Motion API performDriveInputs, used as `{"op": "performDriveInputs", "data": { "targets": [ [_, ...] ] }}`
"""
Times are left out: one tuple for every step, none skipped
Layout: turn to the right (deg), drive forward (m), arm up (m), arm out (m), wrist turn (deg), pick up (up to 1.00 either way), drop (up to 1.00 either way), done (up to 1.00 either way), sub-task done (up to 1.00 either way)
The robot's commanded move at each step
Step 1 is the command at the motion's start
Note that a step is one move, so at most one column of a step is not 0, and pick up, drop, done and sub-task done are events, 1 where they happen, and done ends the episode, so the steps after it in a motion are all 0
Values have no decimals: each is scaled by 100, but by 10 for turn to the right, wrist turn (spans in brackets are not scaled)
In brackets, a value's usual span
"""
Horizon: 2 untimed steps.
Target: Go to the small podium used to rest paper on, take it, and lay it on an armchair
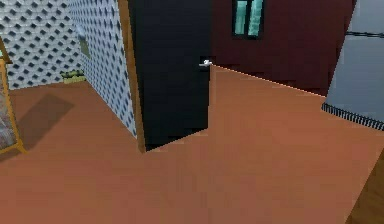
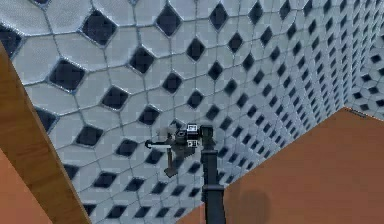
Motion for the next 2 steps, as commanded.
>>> {"op": "performDriveInputs", "data": {
  "targets": [
    [0,0,26,0,0,0,0,0,0],
    [0,0,0,0,-450,0,0,0,0]
  ]
}}
